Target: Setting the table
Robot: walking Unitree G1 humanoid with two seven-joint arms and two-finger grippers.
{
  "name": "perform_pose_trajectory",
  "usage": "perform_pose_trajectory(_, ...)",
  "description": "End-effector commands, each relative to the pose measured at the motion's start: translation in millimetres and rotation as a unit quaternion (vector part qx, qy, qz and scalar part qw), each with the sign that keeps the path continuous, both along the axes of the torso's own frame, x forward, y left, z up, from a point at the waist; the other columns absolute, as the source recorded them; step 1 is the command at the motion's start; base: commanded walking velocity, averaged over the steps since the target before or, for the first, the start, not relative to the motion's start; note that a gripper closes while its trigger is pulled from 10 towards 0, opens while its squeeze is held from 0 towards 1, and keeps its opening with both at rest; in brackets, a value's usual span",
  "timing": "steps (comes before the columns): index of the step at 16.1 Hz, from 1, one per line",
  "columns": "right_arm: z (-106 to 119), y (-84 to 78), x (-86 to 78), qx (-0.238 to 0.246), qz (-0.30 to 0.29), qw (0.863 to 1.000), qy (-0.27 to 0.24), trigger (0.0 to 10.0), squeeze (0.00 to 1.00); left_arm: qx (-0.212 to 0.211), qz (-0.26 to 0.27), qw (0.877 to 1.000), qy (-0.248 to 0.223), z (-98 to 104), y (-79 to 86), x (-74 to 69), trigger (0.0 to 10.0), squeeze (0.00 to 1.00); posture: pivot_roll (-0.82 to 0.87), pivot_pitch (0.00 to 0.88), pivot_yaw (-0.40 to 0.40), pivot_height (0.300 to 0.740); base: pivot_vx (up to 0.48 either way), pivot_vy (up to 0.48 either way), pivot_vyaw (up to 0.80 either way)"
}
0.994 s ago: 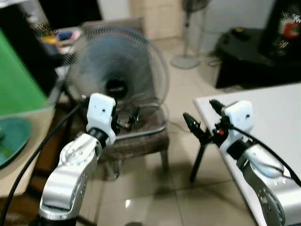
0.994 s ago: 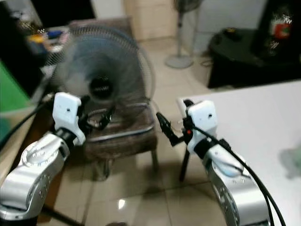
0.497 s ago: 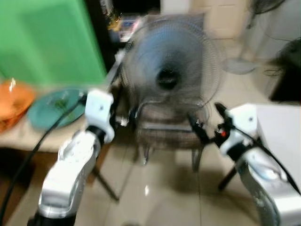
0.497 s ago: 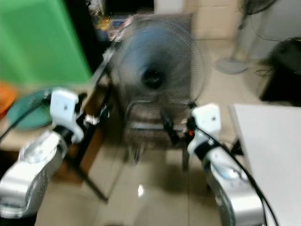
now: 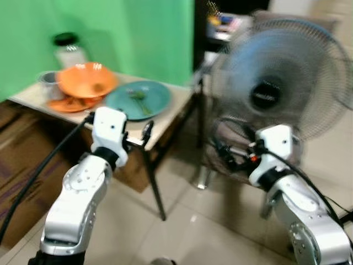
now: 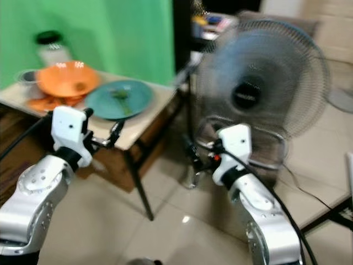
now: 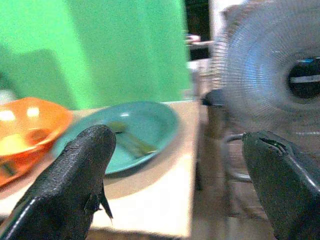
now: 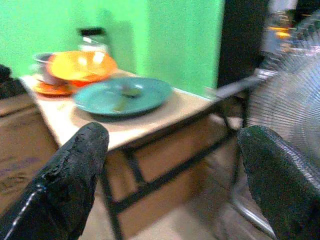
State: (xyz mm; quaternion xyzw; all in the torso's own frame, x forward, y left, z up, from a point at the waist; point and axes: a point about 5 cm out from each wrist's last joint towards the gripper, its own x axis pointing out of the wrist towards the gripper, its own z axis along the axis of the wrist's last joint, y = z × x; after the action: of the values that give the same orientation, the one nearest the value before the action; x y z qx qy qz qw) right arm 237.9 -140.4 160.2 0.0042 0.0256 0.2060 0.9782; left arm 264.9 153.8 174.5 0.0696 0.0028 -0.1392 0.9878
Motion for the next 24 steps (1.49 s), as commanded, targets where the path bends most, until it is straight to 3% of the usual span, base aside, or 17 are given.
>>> perform_pose_trajectory(1,0,-7.0,0.3,-0.003,-0.01,1.0,-0.003,10.0,1.0,-0.003,-0.007,1.0,-0.014,5,-3.5,-0.1,10.0,0.0,0.09,0.0,0.092,0.74,0.0,0.0,0.8)
perform_pose_trajectory(8,2,-2.6,5.4,-0.011,0.024,1.0,-0.006,10.0,1.0,-0.016,-0.007,1.0,-0.021,7,-3.5,1.3,10.0,0.0,0.1,0.0,0.088,0.74,0.179,0.0,0.69)
perform_pose_trajectory(9,1,-1.1,7.1,-0.015,0.024,1.0,0.001,10.0,0.0,-0.018,-0.002,1.0,-0.024,9,-3.4,1.6,10.0,0.0,0.1,0.0,0.083,0.74,0.398,0.0,0.0)
perform_pose_trajectory(13,3,6.4,9.7,-0.021,0.03,0.999,0.001,10.0,0.0,-0.021,-0.001,1.0,-0.017,6,-2.6,1.0,10.0,0.0,0.08,0.0,0.096,0.74,0.406,0.0,0.0)
perform_pose_trajectory(16,3,5.0,9.9,-0.04,0.03,0.999,-0.004,10.0,0.0,-0.022,-0.003,1.0,-0.018,7,-3.7,2.1,10.0,0.0,0.08,0.0,0.098,0.74,0.409,0.0,0.0)
perform_pose_trajectory(24,4,2.2,17.0,-0.033,-0.004,0.999,0.003,10.0,0.0,-0.018,0.001,1.0,-0.016,5,-2.1,3.4,10.0,0.0,0.08,0.0,0.087,0.74,0.412,0.0,0.0)
